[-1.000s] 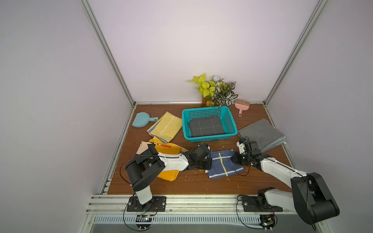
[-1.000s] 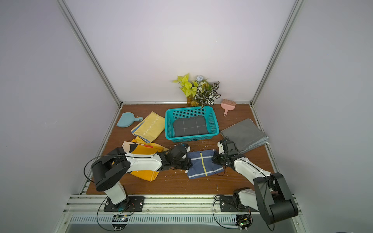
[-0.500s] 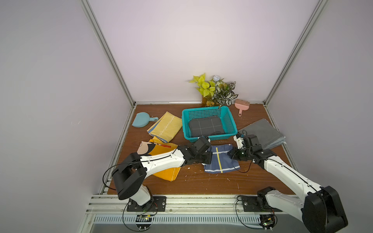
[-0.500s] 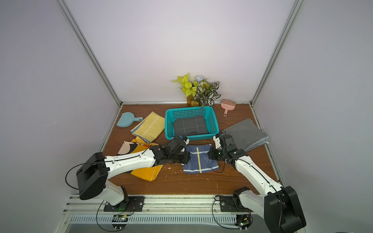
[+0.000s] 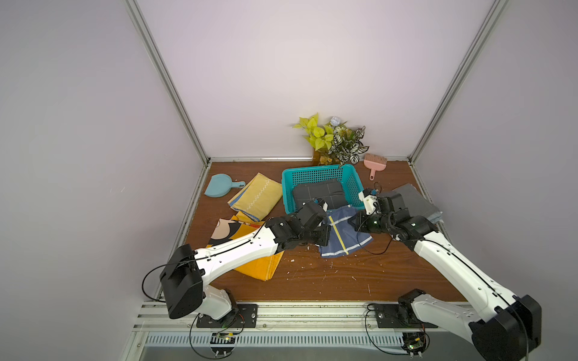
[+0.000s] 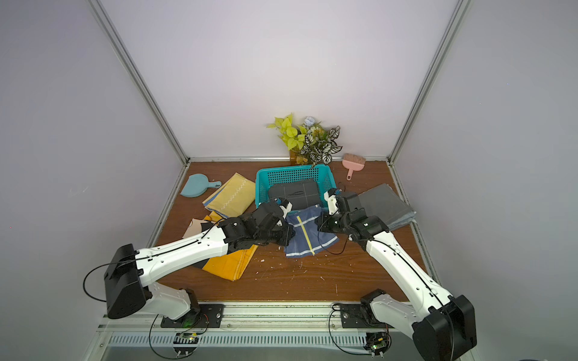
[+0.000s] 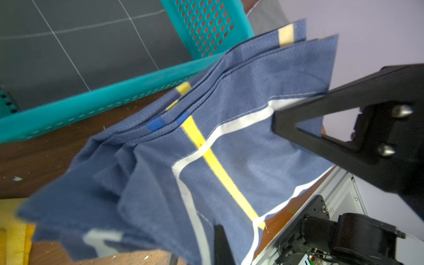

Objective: Put the folded pillowcase in the basket
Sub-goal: Place the pillowcase in the basket.

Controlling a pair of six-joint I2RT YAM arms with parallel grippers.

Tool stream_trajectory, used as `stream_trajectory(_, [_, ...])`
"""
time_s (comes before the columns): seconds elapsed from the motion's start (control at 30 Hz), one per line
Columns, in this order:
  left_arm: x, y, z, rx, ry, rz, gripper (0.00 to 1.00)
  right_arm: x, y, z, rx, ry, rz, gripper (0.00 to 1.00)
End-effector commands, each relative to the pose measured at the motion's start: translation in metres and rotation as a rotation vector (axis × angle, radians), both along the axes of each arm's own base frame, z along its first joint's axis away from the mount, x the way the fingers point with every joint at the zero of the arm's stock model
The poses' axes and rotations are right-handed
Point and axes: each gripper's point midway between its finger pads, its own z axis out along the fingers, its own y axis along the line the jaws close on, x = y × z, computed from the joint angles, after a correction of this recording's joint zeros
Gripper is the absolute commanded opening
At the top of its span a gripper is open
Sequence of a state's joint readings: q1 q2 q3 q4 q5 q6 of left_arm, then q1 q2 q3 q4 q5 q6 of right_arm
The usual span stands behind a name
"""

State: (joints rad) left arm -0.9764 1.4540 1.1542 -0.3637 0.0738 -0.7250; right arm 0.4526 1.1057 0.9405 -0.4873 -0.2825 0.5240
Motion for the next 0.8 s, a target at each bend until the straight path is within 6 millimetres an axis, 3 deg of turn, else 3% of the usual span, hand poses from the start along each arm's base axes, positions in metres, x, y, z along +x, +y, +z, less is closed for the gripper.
stream_trajectory(0.0, [0.010,0.003,0.024,0.045,-0.091,0.012,0.00,0.008,0.003,0.030,0.007,-0.068,0.000,0.00])
stream_trajectory(0.2, [0.058,0.027,0.056,0.065,-0.222,0.134,0.00,0.045,0.009,0.069,-0.039,-0.189,-0.002,0.00])
stream_trajectory(0.4, [0.119,0.062,0.069,0.068,-0.298,0.234,0.00,0.102,0.020,0.071,-0.081,-0.231,0.003,0.00])
stream_trajectory(0.53, [0.152,0.077,0.059,0.062,-0.308,0.255,0.00,0.145,0.032,0.054,-0.107,-0.225,0.010,0.00])
stream_trajectory(0.77, [0.198,0.105,0.013,0.123,-0.269,0.277,0.00,0.204,0.045,0.024,-0.143,-0.196,-0.007,0.00])
